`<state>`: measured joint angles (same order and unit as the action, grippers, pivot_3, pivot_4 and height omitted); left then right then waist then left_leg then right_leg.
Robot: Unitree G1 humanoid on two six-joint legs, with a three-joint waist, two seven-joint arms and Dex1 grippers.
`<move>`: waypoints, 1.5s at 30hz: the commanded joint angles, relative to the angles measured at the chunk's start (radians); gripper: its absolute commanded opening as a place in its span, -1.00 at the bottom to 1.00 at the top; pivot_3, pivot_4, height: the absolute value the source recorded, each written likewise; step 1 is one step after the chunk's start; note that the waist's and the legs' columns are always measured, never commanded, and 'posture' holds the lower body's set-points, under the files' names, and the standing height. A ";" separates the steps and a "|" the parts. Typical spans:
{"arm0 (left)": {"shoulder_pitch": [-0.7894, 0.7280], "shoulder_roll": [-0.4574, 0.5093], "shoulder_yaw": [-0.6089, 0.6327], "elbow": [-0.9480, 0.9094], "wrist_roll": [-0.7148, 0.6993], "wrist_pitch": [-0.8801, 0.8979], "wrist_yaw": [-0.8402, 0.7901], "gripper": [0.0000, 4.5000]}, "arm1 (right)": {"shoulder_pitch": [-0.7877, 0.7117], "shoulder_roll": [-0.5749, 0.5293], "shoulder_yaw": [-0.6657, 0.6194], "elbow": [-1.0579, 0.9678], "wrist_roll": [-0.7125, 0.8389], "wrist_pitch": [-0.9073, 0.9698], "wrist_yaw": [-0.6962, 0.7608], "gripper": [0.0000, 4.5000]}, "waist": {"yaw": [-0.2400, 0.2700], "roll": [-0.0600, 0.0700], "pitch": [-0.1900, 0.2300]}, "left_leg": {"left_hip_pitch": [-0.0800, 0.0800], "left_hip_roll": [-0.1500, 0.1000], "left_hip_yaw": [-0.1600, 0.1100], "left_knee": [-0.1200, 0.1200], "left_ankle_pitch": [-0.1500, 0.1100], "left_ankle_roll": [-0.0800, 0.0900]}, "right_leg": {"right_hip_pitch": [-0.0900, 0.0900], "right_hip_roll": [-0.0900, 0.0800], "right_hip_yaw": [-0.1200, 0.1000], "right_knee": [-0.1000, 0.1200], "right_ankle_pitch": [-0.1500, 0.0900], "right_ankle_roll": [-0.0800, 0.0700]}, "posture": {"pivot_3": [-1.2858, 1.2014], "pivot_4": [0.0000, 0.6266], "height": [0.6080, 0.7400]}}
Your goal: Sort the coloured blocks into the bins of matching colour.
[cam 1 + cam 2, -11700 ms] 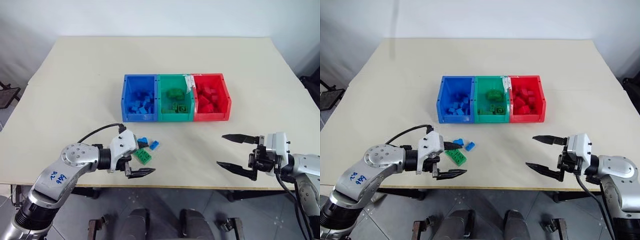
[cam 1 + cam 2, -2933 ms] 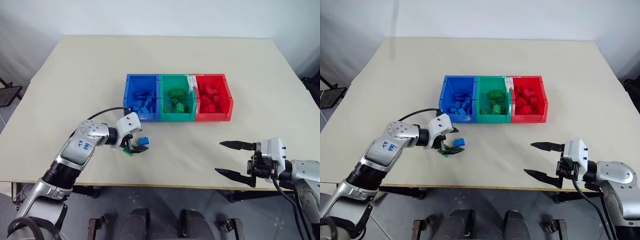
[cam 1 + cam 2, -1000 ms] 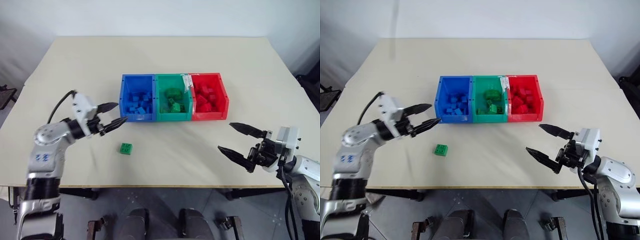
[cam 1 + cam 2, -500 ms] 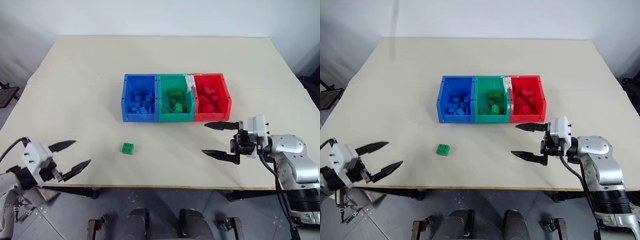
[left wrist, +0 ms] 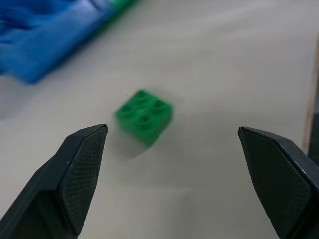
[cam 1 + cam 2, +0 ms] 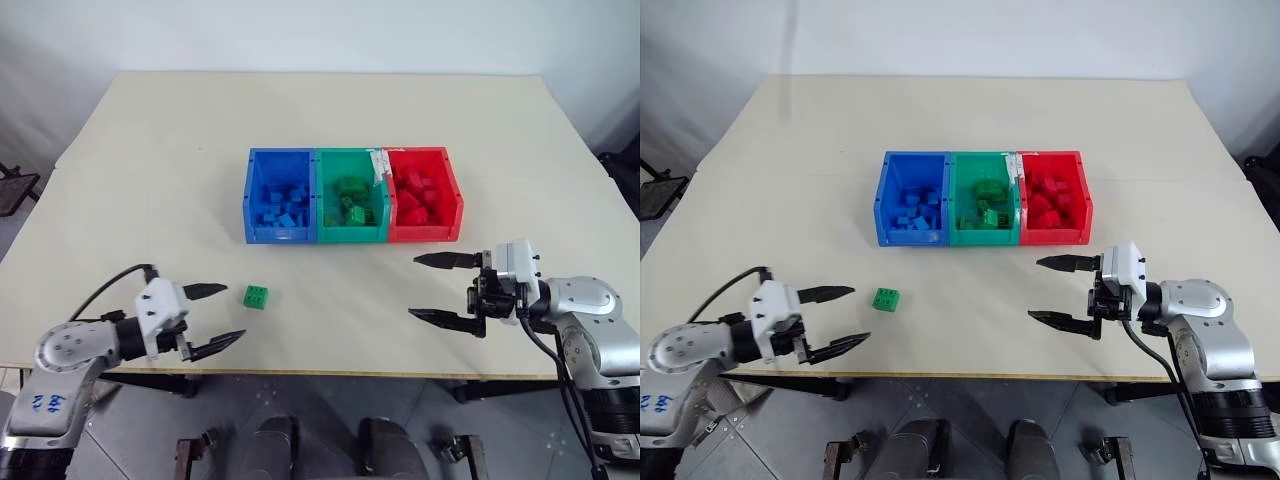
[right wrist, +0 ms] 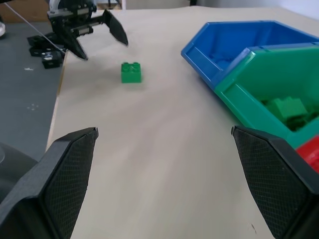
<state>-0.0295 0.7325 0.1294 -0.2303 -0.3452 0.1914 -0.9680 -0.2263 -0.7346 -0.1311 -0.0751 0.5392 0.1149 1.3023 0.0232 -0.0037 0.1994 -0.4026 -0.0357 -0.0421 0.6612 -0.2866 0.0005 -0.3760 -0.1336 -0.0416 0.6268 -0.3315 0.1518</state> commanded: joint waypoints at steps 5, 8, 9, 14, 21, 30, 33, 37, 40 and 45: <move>-0.166 -0.028 -0.117 0.173 0.095 -0.020 0.009 0.99 | 0.081 -0.014 -0.047 -0.114 0.029 0.022 -0.036 1.00 | -0.001 0.000 0.000 | 0.000 -0.001 0.000 0.001 0.000 0.000 | 0.000 0.001 0.000 0.001 0.000 0.000 | 0.03 -0.52 1.00; -0.194 -0.022 -0.157 0.212 0.113 -0.022 -0.027 0.99 | 0.096 -0.012 -0.058 -0.129 0.030 0.025 -0.053 1.00 | -0.004 0.000 0.000 | 0.000 -0.001 0.002 0.001 0.000 0.000 | 0.000 0.002 0.000 0.001 0.000 0.000 | 0.03 -0.52 1.00; -0.200 -0.020 -0.168 0.220 0.119 -0.021 -0.036 0.99 | 0.101 -0.012 -0.061 -0.133 0.031 0.025 -0.058 1.00 | -0.003 0.000 0.000 | 0.000 0.000 0.001 0.001 0.000 0.000 | 0.000 0.002 0.000 0.001 0.000 0.000 | 0.03 -0.52 1.00; -0.219 -0.032 -0.184 0.265 0.130 -0.045 -0.048 0.60 | 0.129 -0.010 -0.069 -0.150 0.031 0.023 -0.073 1.00 | 0.000 0.000 0.000 | 0.000 0.000 0.001 0.001 0.000 0.000 | 0.000 0.001 0.000 0.001 0.000 0.000 | 0.03 -0.52 1.00; -0.221 -0.030 -0.168 0.266 0.113 -0.033 -0.052 -0.33 | 0.153 -0.011 -0.086 -0.157 0.043 0.022 -0.093 1.00 | 0.000 0.000 0.000 | 0.000 0.000 0.001 0.001 0.000 0.000 | 0.001 0.001 0.000 0.001 0.000 0.000 | 0.03 -0.52 1.00; -0.450 -0.211 -0.142 0.206 -0.020 0.134 0.063 -0.35 | 0.253 0.040 -0.191 -0.231 0.070 0.023 -0.235 1.00 | 0.020 0.000 0.000 | -0.001 -0.001 -0.002 0.003 0.001 0.001 | 0.001 0.000 -0.001 0.001 0.000 0.001 | 0.03 -0.52 1.00; -0.583 -0.285 -0.157 0.277 0.008 0.172 0.137 -0.35 | 0.293 0.078 -0.236 -0.269 0.080 0.019 -0.309 1.00 | 0.020 -0.001 0.000 | -0.001 -0.002 0.000 0.004 0.001 0.001 | 0.001 0.000 0.000 0.002 0.001 0.002 | 0.03 -0.52 1.00; -0.790 -0.386 -0.207 0.515 0.101 0.081 0.194 -0.35 | 0.342 0.155 -0.310 -0.309 0.072 -0.021 -0.428 1.00 | 0.024 -0.001 0.000 | -0.001 -0.005 0.000 0.004 0.002 0.000 | 0.001 0.002 -0.001 0.002 0.001 0.002 | 0.03 -0.52 1.00; -0.939 -0.466 -0.209 0.744 0.148 -0.017 0.237 -0.35 | 0.392 0.204 -0.345 -0.347 0.056 -0.051 -0.491 1.00 | 0.025 -0.001 0.000 | -0.001 -0.006 0.001 0.003 0.002 0.001 | 0.001 0.002 -0.001 0.002 0.001 0.002 | 0.03 -0.52 1.00; -1.127 -0.541 -0.206 1.086 0.207 -0.139 0.258 -0.35 | 0.490 0.257 -0.359 -0.420 0.035 -0.087 -0.549 1.00 | 0.021 -0.001 0.000 | -0.002 -0.006 0.002 0.002 0.002 0.001 | 0.001 0.002 -0.001 0.002 0.001 0.003 | 0.03 -0.52 1.00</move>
<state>-1.1230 0.2028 -0.0881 0.7969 -0.1483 0.0947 -0.7119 0.2531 -0.4890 -0.4584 -0.4439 0.5709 0.0578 0.7739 0.0439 -0.0049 0.1993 -0.4045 -0.0417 -0.0394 0.6629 -0.2845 0.0017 -0.3755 -0.1313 -0.0421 0.6287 -0.3301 0.1546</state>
